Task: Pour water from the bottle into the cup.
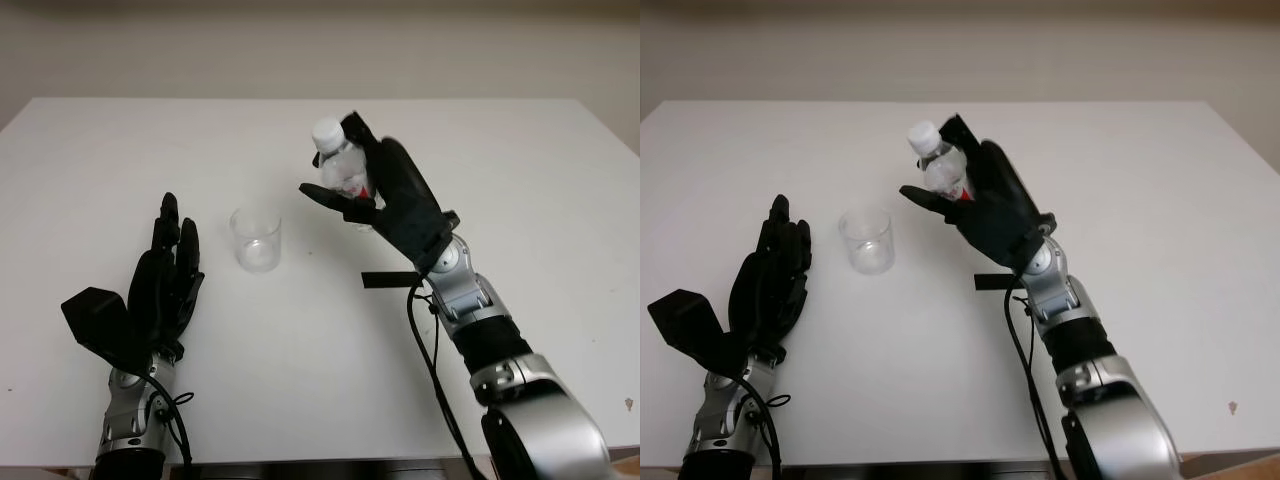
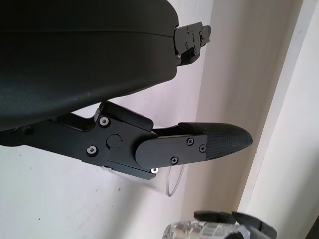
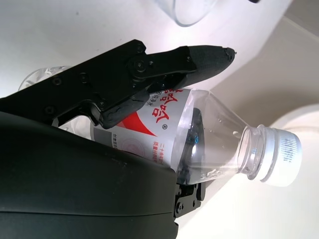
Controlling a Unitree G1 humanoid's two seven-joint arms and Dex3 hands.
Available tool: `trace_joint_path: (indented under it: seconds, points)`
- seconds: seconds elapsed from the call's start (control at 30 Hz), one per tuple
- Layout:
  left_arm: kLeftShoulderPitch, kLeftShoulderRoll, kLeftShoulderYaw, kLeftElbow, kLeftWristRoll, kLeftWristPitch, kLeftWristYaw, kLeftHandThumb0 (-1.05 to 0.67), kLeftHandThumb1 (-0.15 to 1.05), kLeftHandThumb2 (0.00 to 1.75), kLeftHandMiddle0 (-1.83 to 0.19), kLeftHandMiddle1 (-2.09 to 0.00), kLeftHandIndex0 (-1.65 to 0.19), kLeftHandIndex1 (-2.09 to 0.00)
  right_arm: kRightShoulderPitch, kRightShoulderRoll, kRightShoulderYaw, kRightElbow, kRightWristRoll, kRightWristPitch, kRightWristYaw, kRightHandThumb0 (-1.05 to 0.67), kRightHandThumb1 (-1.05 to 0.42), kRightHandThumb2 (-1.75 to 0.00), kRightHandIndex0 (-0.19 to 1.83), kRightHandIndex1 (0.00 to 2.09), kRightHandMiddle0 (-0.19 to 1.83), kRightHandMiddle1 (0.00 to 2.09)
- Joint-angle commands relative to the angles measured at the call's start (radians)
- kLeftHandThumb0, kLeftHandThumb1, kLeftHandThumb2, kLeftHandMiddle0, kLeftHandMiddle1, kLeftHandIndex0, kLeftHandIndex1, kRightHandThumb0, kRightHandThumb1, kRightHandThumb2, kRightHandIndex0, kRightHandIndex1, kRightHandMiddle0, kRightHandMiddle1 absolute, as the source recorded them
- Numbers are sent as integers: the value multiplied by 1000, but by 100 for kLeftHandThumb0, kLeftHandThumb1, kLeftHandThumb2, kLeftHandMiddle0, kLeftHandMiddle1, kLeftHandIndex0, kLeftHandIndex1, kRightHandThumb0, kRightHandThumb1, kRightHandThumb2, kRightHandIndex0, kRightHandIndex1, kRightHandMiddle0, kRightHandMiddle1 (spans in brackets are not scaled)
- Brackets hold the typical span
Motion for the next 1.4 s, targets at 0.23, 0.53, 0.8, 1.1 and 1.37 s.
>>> trace_joint_path:
  seconds: [0.23,0.53,0.8,1.1,1.37]
  points:
    - [35,-4,-1,21,4,-1,1,-75,105,49,19,-3,19,-5,-236,-7,147,304,-190,-33,-178,-43,-105,-32,129,209,91,209]
    - [37,-5,0,28,2,-5,-1,-74,105,49,19,-2,19,-5,-336,-22,364,428,-432,34,-371,-44,-105,-25,118,209,74,209]
    - [41,-10,-5,29,10,-9,8,-74,105,51,19,-4,18,-5,-394,-28,425,460,-478,59,-409,-46,-105,-29,114,209,67,209]
    - [42,-15,-7,29,11,-4,15,-76,105,49,19,-4,17,-6,-425,-23,463,467,-501,66,-446,-44,-105,-27,122,209,67,209]
    - [48,-22,-13,19,18,4,27,-75,105,50,19,-4,18,-5,-444,-14,537,467,-575,71,-548,-44,-105,-24,130,209,71,209]
